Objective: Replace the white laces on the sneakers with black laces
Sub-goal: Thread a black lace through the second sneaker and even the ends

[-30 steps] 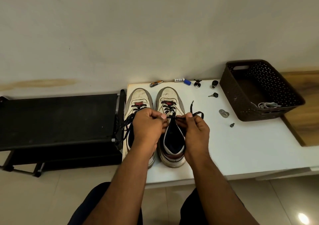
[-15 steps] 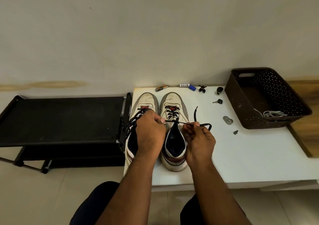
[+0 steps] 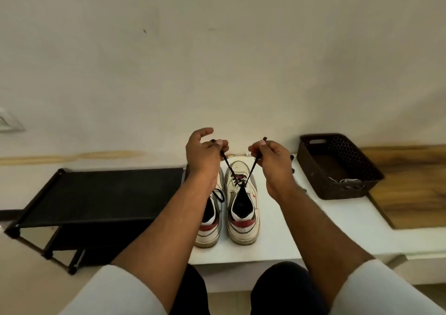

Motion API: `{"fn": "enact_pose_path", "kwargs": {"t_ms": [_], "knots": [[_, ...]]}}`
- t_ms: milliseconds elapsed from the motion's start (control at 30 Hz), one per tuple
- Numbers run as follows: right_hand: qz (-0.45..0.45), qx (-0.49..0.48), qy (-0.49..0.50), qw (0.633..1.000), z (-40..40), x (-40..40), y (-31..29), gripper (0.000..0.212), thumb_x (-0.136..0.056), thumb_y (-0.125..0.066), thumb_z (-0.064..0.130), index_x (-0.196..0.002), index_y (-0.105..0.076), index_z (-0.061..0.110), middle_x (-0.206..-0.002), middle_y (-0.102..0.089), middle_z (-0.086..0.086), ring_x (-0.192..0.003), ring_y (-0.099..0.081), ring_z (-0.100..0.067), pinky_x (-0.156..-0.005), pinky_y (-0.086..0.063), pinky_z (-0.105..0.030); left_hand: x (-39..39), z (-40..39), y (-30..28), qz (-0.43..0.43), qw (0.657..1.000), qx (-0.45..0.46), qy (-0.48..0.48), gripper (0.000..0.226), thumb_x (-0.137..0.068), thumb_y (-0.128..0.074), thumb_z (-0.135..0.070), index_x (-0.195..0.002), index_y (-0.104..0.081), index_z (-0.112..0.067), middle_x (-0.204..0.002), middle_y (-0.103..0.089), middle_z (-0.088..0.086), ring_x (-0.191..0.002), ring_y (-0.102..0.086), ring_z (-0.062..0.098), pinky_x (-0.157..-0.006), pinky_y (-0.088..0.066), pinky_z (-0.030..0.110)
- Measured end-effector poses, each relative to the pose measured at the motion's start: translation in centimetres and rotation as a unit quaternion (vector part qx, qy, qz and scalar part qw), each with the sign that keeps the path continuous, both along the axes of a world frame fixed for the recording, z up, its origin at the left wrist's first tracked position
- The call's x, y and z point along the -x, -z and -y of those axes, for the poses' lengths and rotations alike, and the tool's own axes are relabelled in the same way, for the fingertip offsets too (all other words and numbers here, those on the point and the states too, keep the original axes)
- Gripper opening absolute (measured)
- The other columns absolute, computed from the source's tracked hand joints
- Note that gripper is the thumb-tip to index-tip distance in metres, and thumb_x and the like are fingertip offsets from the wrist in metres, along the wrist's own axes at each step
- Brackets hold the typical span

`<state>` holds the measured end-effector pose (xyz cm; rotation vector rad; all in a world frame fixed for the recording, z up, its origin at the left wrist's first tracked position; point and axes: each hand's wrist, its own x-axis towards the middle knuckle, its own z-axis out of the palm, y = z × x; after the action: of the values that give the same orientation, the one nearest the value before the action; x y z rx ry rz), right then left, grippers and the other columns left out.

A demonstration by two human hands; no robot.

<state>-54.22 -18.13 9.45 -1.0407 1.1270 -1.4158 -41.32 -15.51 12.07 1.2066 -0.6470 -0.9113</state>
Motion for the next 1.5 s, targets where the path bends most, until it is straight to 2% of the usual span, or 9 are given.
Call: {"fn": "enact_pose_path", "kwargs": {"t_ms": [100, 267, 600, 733, 833, 967, 1167, 1267, 1500], "knots": [[-0.018, 0.035, -0.006, 0.999, -0.6, -0.3, -3.1, 0.025, -0.099, -0.047, 0.013, -0.084, -0.066, 0.007, -0.086, -0.068, -0.006, -0.073, -0.06, -0.007, -0.069, -0.048, -0.017, -0.2, -0.7, -3.3, 0.034, 0.997, 0.059, 0.029, 0.036, -0.09, -0.056, 0.007, -0.118, -0.054, -0.015, -0.087, -0.072, 0.016, -0.079, -0.072, 0.021, -0.076, -0.059, 0.028], [-0.05, 0.108, -0.016, 0.993, -0.9, -1.0, -8.9, 0.025, -0.099, -0.047, 0.015, -0.091, -0.068, 0.004, -0.086, -0.069, -0.002, -0.073, -0.06, -0.003, -0.064, -0.046, -0.011, -0.2, -0.9, -8.1, 0.105, 0.987, 0.113, 0.044, 0.04, -0.086, -0.064, 0.003, -0.116, -0.052, -0.021, -0.092, -0.072, 0.015, -0.081, -0.073, 0.018, -0.08, -0.058, 0.03], [-0.136, 0.21, -0.051, 0.967, -1.0, -1.7, -16.4, 0.023, -0.099, -0.049, 0.018, -0.086, -0.068, 0.018, -0.09, -0.07, 0.0, -0.082, -0.064, -0.013, -0.076, -0.051, -0.027, -0.5, 0.0, -14.2, 0.083, 0.983, 0.151, 0.06, 0.048, -0.085, -0.071, -0.005, -0.122, -0.05, -0.026, -0.096, -0.072, 0.008, -0.093, -0.07, 0.018, -0.083, -0.057, 0.034], [-0.178, 0.197, -0.056, 0.962, -1.4, -2.3, -16.3, 0.024, -0.098, -0.051, 0.024, -0.09, -0.071, 0.015, -0.091, -0.071, 0.002, -0.088, -0.066, -0.017, -0.082, -0.051, -0.034, -0.6, -0.4, -15.5, 0.068, 0.982, 0.156, 0.085, 0.034, -0.085, -0.072, -0.007, -0.113, -0.06, -0.021, -0.093, -0.075, 0.004, -0.093, -0.071, 0.017, -0.086, -0.054, 0.034], [-0.164, 0.181, -0.062, 0.968, -1.3, -2.5, -16.5, 0.024, -0.098, -0.051, 0.025, -0.087, -0.072, 0.021, -0.091, -0.073, 0.002, -0.089, -0.067, -0.016, -0.086, -0.054, -0.037, -0.6, -0.6, -15.3, 0.105, 0.97, 0.179, 0.126, 0.021, -0.087, -0.068, -0.004, -0.107, -0.07, -0.01, -0.087, -0.076, -0.001, -0.08, -0.071, 0.008, -0.078, -0.052, 0.023], [-0.17, 0.187, -0.067, 0.965, -1.5, -2.5, -16.8, 0.026, -0.096, -0.052, 0.022, -0.086, -0.072, 0.01, -0.087, -0.072, -0.007, -0.089, -0.068, -0.02, -0.087, -0.055, -0.042, -0.5, -1.0, -15.9, 0.143, 0.956, 0.214, 0.14, 0.022, -0.087, -0.065, 0.003, -0.107, -0.071, -0.003, -0.09, -0.074, 0.002, -0.083, -0.071, 0.007, -0.072, -0.052, 0.015], [-0.16, 0.196, -0.097, 0.963, -1.8, -1.8, -17.0, 0.026, -0.099, -0.045, 0.014, -0.093, -0.071, 0.013, -0.092, -0.072, -0.001, -0.091, -0.069, -0.018, -0.072, -0.05, -0.019, 0.7, -1.0, -16.5, 0.13, 0.957, 0.221, 0.134, 0.023, -0.086, -0.066, 0.005, -0.107, -0.07, -0.003, -0.087, -0.074, 0.003, -0.08, -0.071, 0.008, -0.065, -0.052, 0.014], [-0.153, 0.197, -0.11, 0.962, -1.8, -1.5, -16.9, 0.026, -0.099, -0.045, 0.013, -0.096, -0.071, 0.013, -0.092, -0.072, -0.001, -0.088, -0.068, -0.015, -0.069, -0.049, -0.015, 1.2, -1.0, -16.8, 0.118, 0.965, 0.206, 0.11, 0.035, -0.084, -0.069, 0.001, -0.118, -0.067, -0.007, -0.086, -0.074, 0.005, -0.076, -0.07, 0.008, -0.059, -0.051, 0.014], [-0.173, 0.197, -0.11, 0.959, -1.4, -1.0, -16.9, 0.023, -0.099, -0.049, 0.016, -0.097, -0.071, 0.01, -0.096, -0.071, -0.007, -0.087, -0.068, -0.02, -0.078, -0.054, -0.024, 1.9, -1.5, -17.6, 0.092, 0.971, 0.203, 0.088, 0.065, -0.083, -0.068, 0.006, -0.141, -0.047, -0.018, -0.082, -0.073, 0.008, -0.079, -0.07, 0.013, -0.057, -0.048, 0.009]]}}
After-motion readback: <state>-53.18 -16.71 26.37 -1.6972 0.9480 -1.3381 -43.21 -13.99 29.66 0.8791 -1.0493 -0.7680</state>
